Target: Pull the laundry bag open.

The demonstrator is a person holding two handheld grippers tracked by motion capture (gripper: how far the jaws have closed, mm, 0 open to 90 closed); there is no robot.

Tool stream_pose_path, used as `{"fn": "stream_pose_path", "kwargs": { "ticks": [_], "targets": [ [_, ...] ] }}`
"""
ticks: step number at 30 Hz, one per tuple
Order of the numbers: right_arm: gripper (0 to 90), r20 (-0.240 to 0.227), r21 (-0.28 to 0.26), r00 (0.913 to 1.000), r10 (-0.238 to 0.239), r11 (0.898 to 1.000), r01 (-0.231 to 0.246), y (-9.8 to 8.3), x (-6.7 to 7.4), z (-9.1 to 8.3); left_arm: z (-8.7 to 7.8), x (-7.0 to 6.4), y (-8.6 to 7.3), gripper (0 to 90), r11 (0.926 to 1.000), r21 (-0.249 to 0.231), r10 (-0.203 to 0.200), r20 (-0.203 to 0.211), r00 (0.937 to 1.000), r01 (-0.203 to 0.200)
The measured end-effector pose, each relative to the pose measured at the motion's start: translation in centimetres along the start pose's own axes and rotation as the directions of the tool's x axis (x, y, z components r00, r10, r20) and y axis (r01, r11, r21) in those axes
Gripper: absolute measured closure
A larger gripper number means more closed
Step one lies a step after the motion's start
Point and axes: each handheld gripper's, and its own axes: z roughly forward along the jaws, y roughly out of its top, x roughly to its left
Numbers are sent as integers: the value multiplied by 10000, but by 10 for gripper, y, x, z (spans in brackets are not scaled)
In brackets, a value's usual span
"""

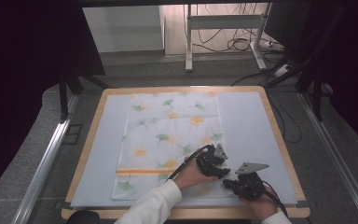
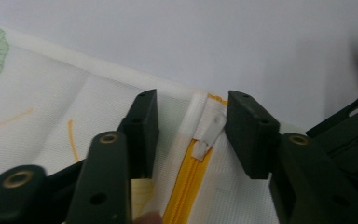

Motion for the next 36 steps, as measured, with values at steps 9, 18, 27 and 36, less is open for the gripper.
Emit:
{"fn": "stream_pose_path", "kwargs": {
  "ticks": [9,18,27,36],
  "targets": [
    [894,-4,33,10000,-46,10000,46,0,0,0,-2,3,0,756,9994,51,-336,230,9992,335],
    [893,-34,70,9999,-98,9999,98,1,-1,0,-2,0,1,843,9999,70,-154,125,9998,153],
    [894,112,45,9999,-124,9999,124,2,-3,0,-4,2,0,900,9995,12,-305,67,9995,305],
    [894,562,-221,9983,164,9996,-152,10,-18,5,-5,2,-1,900,9998,-12,-186,35,9998,186]
  ]
}}
